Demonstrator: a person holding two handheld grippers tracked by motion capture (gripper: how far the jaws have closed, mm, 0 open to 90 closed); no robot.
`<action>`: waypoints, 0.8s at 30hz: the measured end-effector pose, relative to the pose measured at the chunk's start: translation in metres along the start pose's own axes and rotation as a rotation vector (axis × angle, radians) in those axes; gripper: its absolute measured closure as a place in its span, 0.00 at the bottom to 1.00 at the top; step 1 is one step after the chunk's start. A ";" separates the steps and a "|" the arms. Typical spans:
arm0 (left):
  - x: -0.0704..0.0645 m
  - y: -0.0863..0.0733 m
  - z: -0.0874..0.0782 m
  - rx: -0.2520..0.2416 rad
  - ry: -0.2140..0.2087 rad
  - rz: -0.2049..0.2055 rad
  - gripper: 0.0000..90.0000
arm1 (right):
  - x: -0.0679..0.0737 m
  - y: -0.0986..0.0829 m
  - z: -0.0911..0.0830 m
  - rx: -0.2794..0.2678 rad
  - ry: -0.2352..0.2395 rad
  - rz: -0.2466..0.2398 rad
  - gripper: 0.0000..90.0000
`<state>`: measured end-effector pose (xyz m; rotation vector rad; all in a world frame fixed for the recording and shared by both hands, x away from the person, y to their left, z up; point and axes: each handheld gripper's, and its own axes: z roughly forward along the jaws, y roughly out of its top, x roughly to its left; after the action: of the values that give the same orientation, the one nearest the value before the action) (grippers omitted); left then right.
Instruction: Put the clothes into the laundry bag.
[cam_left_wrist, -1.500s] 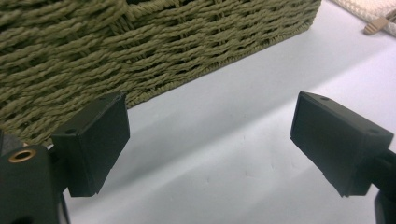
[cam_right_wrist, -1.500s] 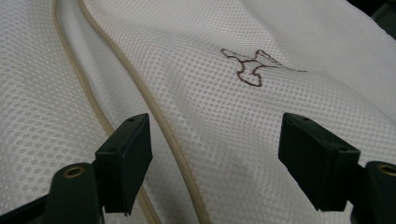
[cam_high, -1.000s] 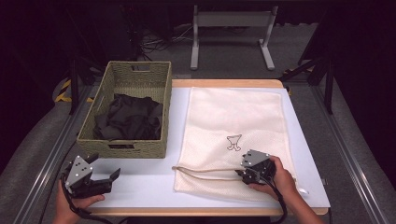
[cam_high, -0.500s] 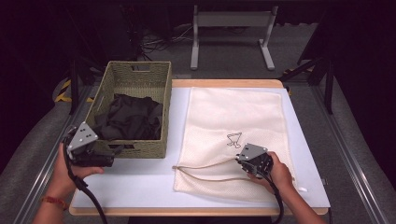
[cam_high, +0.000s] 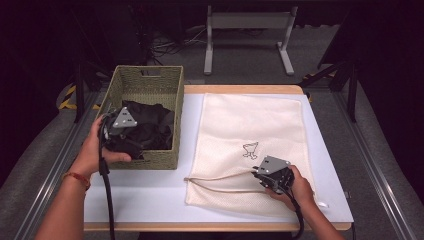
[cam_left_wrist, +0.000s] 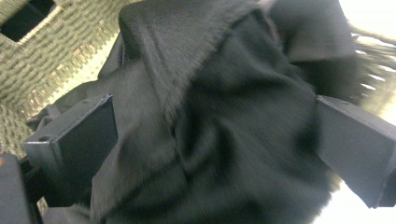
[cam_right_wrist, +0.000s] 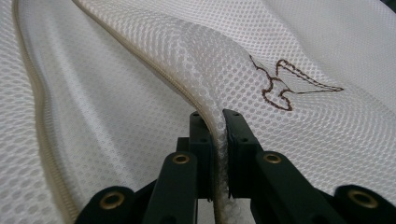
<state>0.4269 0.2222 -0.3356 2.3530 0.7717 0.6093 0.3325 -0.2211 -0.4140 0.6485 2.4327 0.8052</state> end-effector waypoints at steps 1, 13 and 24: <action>0.002 0.003 0.005 0.018 -0.004 0.010 0.03 | 0.000 -0.001 0.000 -0.002 0.003 0.000 0.92; 0.026 0.016 0.055 0.264 -0.037 0.012 0.00 | 0.002 -0.004 0.002 -0.011 0.002 -0.008 0.91; 0.029 0.009 0.072 0.333 -0.246 0.045 0.02 | 0.001 -0.007 0.001 -0.016 0.018 -0.007 0.91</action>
<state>0.4925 0.2075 -0.3752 2.6890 0.7545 0.2118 0.3300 -0.2247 -0.4192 0.6297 2.4411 0.8301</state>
